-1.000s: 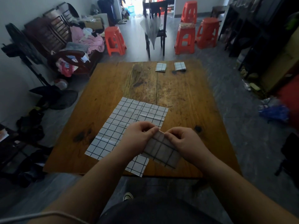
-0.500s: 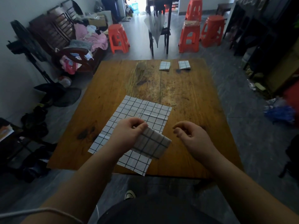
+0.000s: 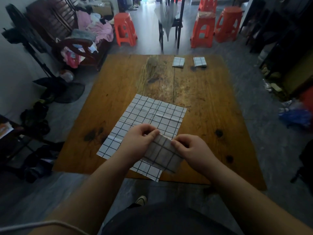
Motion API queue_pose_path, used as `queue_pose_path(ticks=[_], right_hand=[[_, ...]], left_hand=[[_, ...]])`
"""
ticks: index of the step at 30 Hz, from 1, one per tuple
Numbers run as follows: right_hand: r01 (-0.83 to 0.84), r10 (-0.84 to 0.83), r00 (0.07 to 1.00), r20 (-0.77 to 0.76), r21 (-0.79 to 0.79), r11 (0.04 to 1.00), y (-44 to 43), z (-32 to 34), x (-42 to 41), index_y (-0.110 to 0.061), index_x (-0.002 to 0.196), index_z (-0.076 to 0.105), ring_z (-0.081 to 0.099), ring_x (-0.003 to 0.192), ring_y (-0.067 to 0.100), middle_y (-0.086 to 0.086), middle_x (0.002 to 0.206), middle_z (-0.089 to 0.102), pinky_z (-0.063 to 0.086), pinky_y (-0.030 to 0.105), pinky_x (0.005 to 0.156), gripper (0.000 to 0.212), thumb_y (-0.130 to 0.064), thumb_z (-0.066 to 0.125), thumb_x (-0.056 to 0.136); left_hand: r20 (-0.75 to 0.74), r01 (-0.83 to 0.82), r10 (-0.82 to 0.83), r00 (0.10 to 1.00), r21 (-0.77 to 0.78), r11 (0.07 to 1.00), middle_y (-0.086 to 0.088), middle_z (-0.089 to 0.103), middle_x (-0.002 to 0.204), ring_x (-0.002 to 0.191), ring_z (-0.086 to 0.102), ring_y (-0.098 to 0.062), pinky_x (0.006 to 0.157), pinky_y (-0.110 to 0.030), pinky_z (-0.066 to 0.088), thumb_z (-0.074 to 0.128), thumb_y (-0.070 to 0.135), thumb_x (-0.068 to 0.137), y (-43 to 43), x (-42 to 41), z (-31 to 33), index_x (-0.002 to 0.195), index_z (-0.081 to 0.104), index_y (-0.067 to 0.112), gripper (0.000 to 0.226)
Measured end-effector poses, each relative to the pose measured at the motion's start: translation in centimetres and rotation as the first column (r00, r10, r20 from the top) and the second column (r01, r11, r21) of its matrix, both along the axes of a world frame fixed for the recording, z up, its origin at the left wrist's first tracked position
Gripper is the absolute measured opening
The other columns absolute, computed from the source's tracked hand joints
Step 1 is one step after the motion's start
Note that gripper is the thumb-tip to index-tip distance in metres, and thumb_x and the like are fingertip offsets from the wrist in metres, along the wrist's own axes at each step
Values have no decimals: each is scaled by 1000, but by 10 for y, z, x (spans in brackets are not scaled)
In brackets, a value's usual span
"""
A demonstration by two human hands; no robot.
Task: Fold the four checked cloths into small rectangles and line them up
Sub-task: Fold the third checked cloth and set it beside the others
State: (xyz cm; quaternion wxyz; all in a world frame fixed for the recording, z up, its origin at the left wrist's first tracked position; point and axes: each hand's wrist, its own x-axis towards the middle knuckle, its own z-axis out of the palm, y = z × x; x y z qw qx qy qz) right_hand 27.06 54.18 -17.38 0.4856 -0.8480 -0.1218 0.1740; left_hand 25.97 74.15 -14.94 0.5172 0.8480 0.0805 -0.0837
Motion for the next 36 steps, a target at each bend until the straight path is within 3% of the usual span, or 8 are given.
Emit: queue_pose_path(ticks=[5, 9, 14, 22, 27, 30, 33, 36], right_hand=[[52, -53, 998, -21, -25, 998, 17, -3, 2, -28, 93, 72, 64, 84, 5, -6, 88, 70, 57, 31, 74, 14, -30, 59, 99], [70, -70, 998, 4, -117, 991, 40, -2, 3, -32, 94, 70, 62, 83, 0, -12, 86, 69, 50, 21, 68, 11, -32, 60, 98], [122, -115, 992, 45, -196, 973, 67, 6, 1, -32, 95, 72, 62, 83, 0, -14, 84, 69, 57, 31, 72, 12, -34, 60, 97], [346, -357, 934, -12, -215, 913, 91, 3, -22, -29, 91, 75, 63, 83, -1, -14, 84, 71, 56, 32, 75, 13, -30, 63, 97], [537, -551, 831, -80, -145, 831, 81, 4, -53, -28, 87, 74, 65, 81, -1, -10, 84, 73, 54, 27, 71, 17, -23, 62, 97], [670, -673, 738, -44, -71, 739, 63, 14, -76, -24, 86, 74, 66, 78, -1, -10, 81, 73, 52, 15, 67, 17, -21, 63, 97], [769, -769, 639, -10, 24, 638, 40, 25, -100, -18, 85, 74, 66, 75, 0, -7, 79, 73, 50, 14, 63, 17, -18, 62, 98], [847, -851, 525, -14, 112, 520, 13, 28, -126, -11, 88, 72, 64, 71, 0, -4, 78, 71, 49, 13, 62, 16, -14, 60, 98]], left_hand=[[-32, 7, -8, 999, -54, 999, 1, 63, 105, 99, 59, -18, 79, -36, 54, 60, 31, 96, 31, 6, -10, 99, 66, 25, 9], [-96, 119, -134, 986, -144, 982, -3, 66, 103, 95, 64, -20, 75, -30, 57, 67, 33, 91, 53, 16, -11, 99, 67, 23, 13], [-157, 243, -263, 952, -137, 960, 2, 66, 108, 101, 62, -17, 82, -39, 59, 73, 43, 84, 77, 29, -14, 95, 72, 30, 17], [-178, 303, -357, 917, -272, 913, -2, 74, 93, 92, 69, -21, 82, -38, 60, 65, 27, 93, 109, 51, -25, 96, 75, 16, 15], [-177, 294, -366, 913, -333, 896, 0, 71, 85, 81, 67, -16, 77, -32, 57, 61, 25, 96, 98, 62, -33, 95, 74, 15, 17], [-181, 315, -411, 894, -399, 861, -4, 73, 97, 90, 69, -20, 82, -37, 58, 53, 27, 101, 68, 59, -33, 102, 71, 16, 21], [-265, 342, -512, 817, -491, 801, -18, 67, 115, 96, 68, -27, 87, -45, 56, 45, 37, 103, 31, 50, -37, 114, 64, 15, 31], [-350, 353, -605, 715, -566, 745, -21, 67, 114, 104, 68, -35, 94, -53, 55, 52, 54, 95, -8, 31, -38, 121, 62, 13, 50]])
